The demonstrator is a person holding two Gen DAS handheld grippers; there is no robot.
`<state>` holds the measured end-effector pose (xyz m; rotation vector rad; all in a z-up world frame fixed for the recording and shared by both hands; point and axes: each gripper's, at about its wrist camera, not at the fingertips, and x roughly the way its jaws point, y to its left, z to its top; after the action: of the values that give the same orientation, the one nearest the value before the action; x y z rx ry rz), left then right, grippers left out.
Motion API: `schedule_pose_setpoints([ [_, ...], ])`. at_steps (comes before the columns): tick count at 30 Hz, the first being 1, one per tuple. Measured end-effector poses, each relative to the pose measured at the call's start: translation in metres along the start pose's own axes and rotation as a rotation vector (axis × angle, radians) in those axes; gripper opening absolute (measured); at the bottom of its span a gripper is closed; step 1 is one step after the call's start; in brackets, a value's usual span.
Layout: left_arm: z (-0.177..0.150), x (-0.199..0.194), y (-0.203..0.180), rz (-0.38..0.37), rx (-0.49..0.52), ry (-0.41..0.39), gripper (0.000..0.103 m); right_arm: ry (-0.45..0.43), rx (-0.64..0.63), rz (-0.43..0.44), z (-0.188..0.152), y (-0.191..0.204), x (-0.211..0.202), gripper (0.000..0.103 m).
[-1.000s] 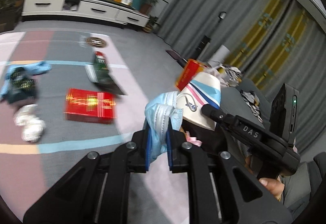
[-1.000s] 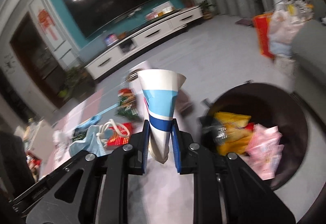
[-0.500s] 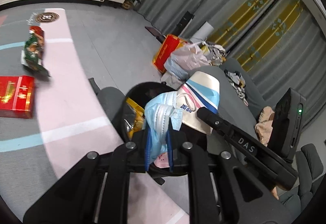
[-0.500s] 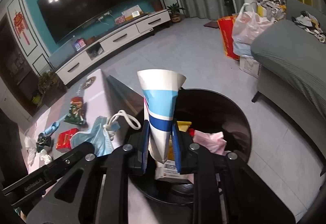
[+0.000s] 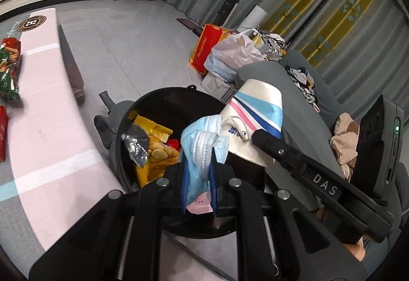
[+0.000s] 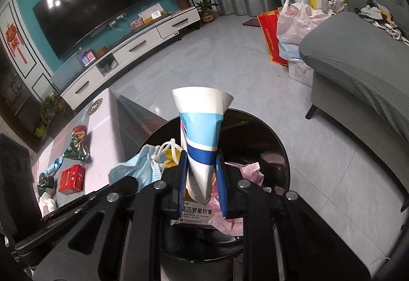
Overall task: Collect trash
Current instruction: 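Carry the mask and paper cup over the black bin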
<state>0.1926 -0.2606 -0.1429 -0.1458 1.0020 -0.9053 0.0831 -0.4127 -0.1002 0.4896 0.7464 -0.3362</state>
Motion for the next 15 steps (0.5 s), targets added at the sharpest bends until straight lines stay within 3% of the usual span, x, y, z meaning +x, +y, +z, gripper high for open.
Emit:
schedule_pose_setpoints([
  [15,0.0,0.022,-0.005,0.051,0.01,0.066,0.014,0.045,-0.006,-0.032,0.003,-0.006,0.015,0.022],
])
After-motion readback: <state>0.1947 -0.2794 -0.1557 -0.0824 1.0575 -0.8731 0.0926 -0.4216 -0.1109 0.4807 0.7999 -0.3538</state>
